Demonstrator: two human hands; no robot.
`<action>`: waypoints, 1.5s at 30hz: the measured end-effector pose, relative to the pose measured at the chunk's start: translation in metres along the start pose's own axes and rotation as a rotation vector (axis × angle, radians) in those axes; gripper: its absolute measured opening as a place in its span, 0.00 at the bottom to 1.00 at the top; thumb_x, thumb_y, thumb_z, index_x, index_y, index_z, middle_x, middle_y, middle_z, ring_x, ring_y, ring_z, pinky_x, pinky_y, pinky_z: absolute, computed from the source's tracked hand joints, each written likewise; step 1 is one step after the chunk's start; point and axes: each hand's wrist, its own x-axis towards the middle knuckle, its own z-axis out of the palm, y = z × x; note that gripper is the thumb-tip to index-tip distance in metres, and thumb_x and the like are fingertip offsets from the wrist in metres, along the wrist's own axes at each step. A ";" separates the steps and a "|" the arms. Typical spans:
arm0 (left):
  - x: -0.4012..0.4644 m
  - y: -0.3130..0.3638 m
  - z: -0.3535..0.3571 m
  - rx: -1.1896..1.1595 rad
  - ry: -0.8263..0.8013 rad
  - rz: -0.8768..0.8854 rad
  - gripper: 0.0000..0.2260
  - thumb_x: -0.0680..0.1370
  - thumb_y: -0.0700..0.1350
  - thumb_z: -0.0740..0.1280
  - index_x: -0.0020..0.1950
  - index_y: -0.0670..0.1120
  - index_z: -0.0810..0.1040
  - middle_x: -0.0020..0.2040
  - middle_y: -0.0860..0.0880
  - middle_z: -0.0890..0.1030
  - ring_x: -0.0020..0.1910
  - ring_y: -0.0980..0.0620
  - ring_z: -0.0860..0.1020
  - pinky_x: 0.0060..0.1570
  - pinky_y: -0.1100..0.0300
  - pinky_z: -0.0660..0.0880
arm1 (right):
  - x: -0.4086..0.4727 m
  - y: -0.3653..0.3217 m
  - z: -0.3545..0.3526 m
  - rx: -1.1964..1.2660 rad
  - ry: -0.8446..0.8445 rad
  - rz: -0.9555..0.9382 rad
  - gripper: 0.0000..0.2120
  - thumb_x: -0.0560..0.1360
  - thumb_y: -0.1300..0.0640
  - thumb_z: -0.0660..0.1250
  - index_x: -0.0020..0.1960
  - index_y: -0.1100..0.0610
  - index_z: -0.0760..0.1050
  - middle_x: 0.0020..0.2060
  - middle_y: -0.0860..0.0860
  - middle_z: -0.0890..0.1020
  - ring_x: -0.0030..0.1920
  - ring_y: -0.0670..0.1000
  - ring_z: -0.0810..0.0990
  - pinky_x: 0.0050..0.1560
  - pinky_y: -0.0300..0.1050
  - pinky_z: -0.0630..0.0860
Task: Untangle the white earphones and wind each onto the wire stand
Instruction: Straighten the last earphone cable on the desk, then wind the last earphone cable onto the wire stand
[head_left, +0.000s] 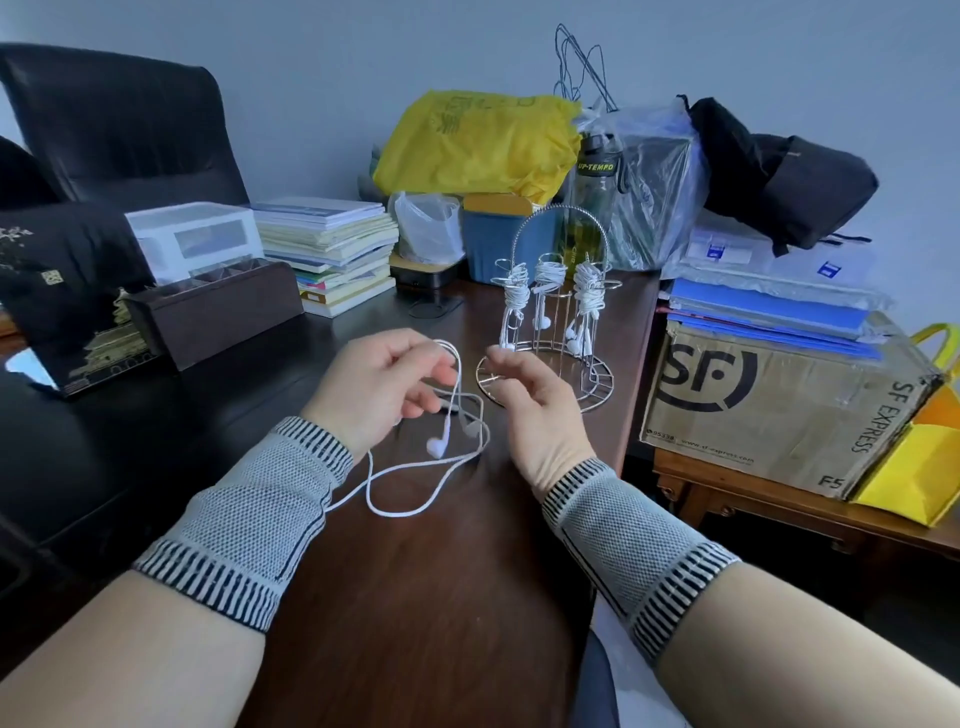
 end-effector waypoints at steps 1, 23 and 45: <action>0.000 0.003 0.001 0.100 -0.010 0.048 0.10 0.80 0.42 0.65 0.42 0.44 0.82 0.33 0.51 0.82 0.27 0.56 0.74 0.31 0.63 0.71 | 0.000 -0.005 -0.001 0.062 -0.072 -0.008 0.14 0.76 0.67 0.63 0.59 0.55 0.76 0.42 0.47 0.79 0.37 0.40 0.76 0.40 0.27 0.71; 0.033 0.080 0.038 0.457 0.007 0.180 0.08 0.77 0.51 0.69 0.48 0.48 0.85 0.42 0.49 0.85 0.46 0.48 0.81 0.44 0.59 0.75 | 0.030 -0.085 -0.108 -1.150 -0.168 -0.285 0.07 0.78 0.55 0.67 0.49 0.54 0.83 0.40 0.45 0.81 0.40 0.44 0.78 0.46 0.37 0.77; 0.070 0.065 0.061 0.271 0.016 0.127 0.14 0.79 0.47 0.67 0.43 0.36 0.83 0.29 0.46 0.71 0.29 0.50 0.66 0.32 0.61 0.64 | 0.127 -0.104 -0.065 -1.382 -0.277 -0.206 0.10 0.77 0.53 0.66 0.51 0.58 0.81 0.34 0.48 0.75 0.39 0.49 0.76 0.35 0.40 0.72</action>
